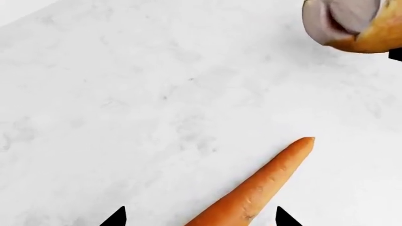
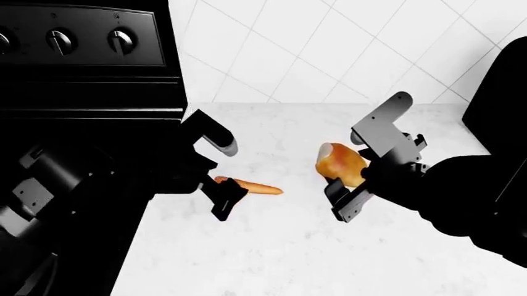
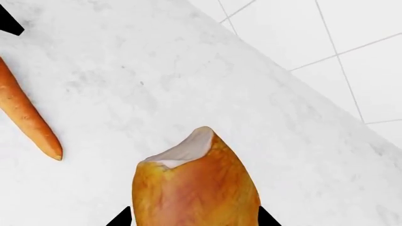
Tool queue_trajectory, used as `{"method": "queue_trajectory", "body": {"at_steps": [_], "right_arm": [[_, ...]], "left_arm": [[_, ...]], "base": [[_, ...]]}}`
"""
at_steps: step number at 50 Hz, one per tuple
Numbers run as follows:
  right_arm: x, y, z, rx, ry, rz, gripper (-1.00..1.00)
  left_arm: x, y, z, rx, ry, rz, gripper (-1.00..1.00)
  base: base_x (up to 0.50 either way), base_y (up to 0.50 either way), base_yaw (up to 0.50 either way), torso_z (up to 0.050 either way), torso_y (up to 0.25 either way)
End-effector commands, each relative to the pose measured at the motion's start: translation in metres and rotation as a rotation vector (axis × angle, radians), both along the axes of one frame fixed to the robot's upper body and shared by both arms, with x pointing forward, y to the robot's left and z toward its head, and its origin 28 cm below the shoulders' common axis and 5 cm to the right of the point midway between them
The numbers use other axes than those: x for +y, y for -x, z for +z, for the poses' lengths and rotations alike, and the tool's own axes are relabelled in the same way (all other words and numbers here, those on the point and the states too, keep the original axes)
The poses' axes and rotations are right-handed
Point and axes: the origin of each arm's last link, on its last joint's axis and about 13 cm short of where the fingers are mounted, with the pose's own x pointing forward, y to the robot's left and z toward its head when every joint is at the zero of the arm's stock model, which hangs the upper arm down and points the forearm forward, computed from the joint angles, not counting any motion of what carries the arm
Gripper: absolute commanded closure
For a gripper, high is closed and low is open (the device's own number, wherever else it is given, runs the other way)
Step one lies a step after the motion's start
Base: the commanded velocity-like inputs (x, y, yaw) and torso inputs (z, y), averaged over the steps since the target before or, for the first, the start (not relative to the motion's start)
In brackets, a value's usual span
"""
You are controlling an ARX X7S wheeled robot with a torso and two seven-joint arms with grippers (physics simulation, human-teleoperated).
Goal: Place both pans onto different burners. Then place the carrot and the chicken breast on different pans.
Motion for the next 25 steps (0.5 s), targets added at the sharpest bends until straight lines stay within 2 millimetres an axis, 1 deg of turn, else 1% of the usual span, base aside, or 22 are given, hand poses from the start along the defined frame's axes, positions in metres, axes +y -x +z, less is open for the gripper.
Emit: {"method": "queue_trajectory", "body": {"at_steps": [1, 11, 20, 21, 25], "right_arm": [[-0.001, -0.001, 0.002, -0.018, 0.007, 0.0, 1.0], [-0.001, -0.002, 0.0, -0.017, 0.003, 0.0, 1.0], [-0.002, -0.001, 0.0, -0.018, 0.001, -0.004, 1.0], [-0.002, -0.001, 0.0, -0.018, 0.001, -0.003, 1.0], [-0.002, -0.001, -0.001, -0.017, 0.0, -0.004, 1.0]], "left_arm": [[-0.004, -0.001, -0.007, 0.017, -0.001, -0.03, -1.0], [-0.006, 0.001, -0.016, 0.036, -0.021, -0.047, -1.0], [-0.008, 0.0, -0.02, 0.039, -0.029, -0.047, -1.0], [-0.008, -0.001, -0.02, 0.041, -0.024, -0.042, 1.0], [-0.008, 0.0, -0.021, 0.036, -0.026, -0.034, 1.0]], "base": [[0.0, 0.0, 0.0, 0.0, 0.0], [0.0, 0.0, 0.0, 0.001, 0.0], [0.0, 0.0, 0.0, 0.0, 0.0], [0.0, 0.0, 0.0, 0.0, 0.0], [0.0, 0.0, 0.0, 0.0, 0.0]]}}
